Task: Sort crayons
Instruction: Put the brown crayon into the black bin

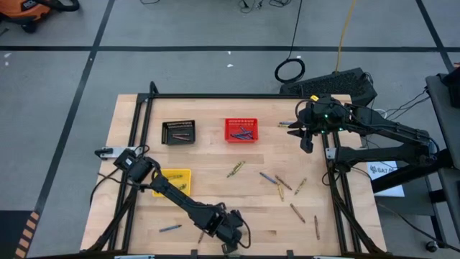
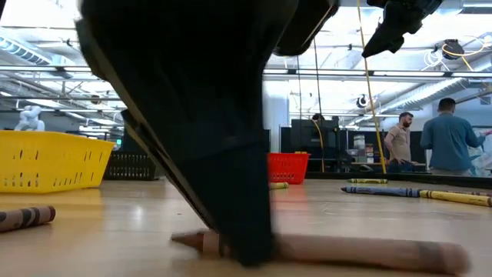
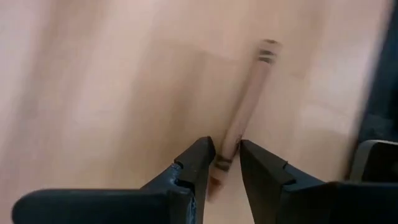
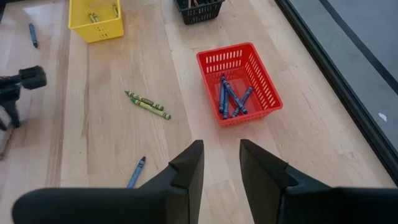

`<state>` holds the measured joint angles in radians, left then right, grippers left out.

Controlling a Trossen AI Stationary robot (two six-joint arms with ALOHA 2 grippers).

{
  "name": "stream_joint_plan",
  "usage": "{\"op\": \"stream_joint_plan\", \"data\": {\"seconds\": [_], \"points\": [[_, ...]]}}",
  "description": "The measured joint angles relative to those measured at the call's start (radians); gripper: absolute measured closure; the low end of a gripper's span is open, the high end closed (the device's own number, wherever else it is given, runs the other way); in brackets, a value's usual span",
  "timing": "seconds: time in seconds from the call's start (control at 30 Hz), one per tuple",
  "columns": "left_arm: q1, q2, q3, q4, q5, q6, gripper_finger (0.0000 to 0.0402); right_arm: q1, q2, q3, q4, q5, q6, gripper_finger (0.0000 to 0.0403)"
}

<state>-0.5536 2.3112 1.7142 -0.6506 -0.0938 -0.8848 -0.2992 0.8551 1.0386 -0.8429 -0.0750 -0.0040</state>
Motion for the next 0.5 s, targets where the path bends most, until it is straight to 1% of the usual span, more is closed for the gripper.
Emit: {"op": "stream_joint_plan", "data": {"seconds": [0.13,0.37,0.5], "points": [[0.013,0.002,0.0,-0.031,-0.027,0.001,0.0307,0.0,0.0,0.0,0.0,0.0,0.0,0.0312],[0.029,0.002,-0.002,-0.054,-0.035,0.038,0.0307,0.0,0.0,0.0,0.0,0.0,0.0,0.0312],[0.04,0.001,-0.002,-0.073,-0.043,0.093,0.0307,0.0,0.0,0.0,0.0,0.0,0.0,0.0312]]}}
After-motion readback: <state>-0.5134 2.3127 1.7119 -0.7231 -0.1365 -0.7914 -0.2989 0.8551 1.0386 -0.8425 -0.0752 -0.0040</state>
